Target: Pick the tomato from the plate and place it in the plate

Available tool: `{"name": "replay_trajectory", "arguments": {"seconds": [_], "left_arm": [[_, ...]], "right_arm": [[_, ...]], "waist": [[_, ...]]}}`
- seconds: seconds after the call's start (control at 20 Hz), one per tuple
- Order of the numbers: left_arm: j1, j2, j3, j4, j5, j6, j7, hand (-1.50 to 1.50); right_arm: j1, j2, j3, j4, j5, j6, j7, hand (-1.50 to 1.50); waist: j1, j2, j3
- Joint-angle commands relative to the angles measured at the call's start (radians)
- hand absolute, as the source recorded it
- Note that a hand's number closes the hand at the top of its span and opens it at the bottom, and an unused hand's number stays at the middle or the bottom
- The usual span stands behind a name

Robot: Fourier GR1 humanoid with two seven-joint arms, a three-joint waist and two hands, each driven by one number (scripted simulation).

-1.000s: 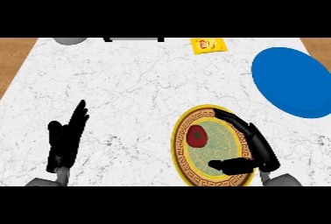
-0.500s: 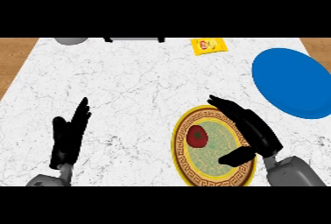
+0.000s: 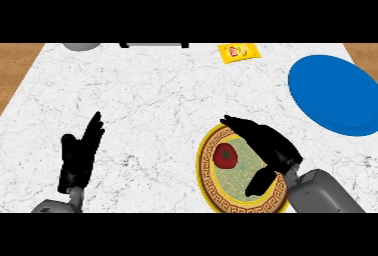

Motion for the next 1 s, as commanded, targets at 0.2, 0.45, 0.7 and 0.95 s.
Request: {"name": "replay_trajectory", "arguments": {"seconds": [0.2, 0.45, 0.7, 0.95], "left_arm": [[0.048, -0.031, 0.055, -0.023, -0.037, -0.074, -0.014, 0.00], [0.031, -0.056, 0.091, -0.014, -0.075, -0.092, 0.009, 0.00], [0.074, -0.040, 0.115, -0.095, -0.085, -0.128, 0.054, 0.00], [-0.042, -0.121, 0.166, 0.171, -0.099, -0.134, -0.106, 0.00]], "right_arm": [[0.027, 0.063, -0.082, 0.073, 0.105, 0.082, -0.062, -1.50], [-0.007, 0.156, -0.091, 0.119, 0.181, 0.125, -0.059, -1.50], [0.070, 0.179, -0.087, 0.048, 0.223, 0.136, -0.043, -1.50], [-0.052, 0.228, -0.157, 0.256, 0.258, 0.116, -0.143, -1.50]], "waist": [[-0.001, 0.000, 0.001], [-0.001, 0.000, 0.001], [-0.001, -0.001, 0.001], [-0.001, 0.002, 0.000]]}}
